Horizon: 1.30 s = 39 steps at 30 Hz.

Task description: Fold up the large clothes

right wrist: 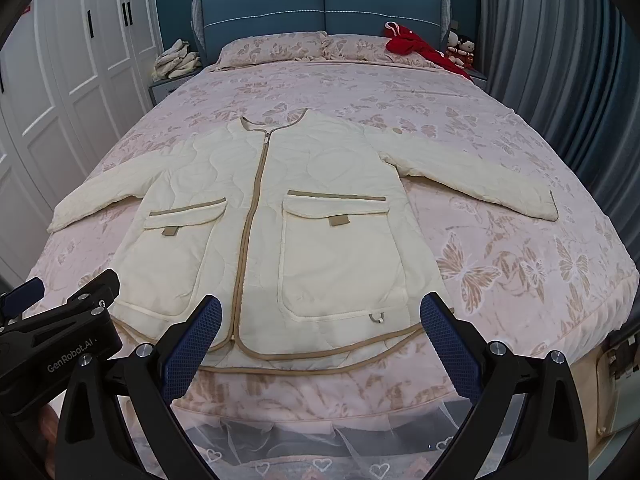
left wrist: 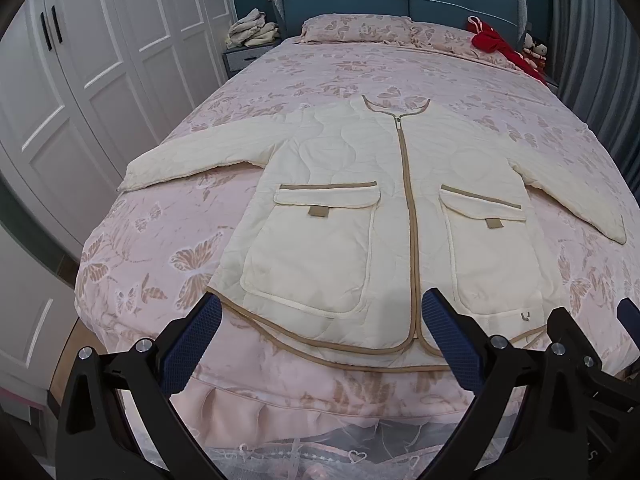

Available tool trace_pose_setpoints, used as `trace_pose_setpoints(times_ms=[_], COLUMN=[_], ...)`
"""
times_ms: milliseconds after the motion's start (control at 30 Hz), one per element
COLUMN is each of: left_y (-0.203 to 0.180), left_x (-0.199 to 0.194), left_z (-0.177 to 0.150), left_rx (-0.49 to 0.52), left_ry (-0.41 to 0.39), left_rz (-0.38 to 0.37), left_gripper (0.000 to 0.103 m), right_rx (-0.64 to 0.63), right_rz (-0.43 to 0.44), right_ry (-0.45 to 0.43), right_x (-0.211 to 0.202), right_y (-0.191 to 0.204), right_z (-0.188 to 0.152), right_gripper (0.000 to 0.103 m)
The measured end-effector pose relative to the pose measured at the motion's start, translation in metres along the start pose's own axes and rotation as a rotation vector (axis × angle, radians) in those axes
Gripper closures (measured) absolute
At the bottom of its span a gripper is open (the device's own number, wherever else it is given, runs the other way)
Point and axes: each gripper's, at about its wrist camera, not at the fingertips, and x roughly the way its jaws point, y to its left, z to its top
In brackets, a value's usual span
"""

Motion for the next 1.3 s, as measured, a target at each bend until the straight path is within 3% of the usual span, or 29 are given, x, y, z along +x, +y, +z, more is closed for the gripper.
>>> trace_pose_setpoints(times_ms=[1300], left_y=[0.002], left_x=[0.003], left_z=[0.008], left_rx=[-0.026], left_ry=[0.011], left_rz=[0.012], left_gripper=[0.005], right_rx=[-0.007], right_rz=[0.007], right_ry=[0.01], right_x=[0.008], right_y=[0.01], right_z=[0.001], right_gripper=[0.005])
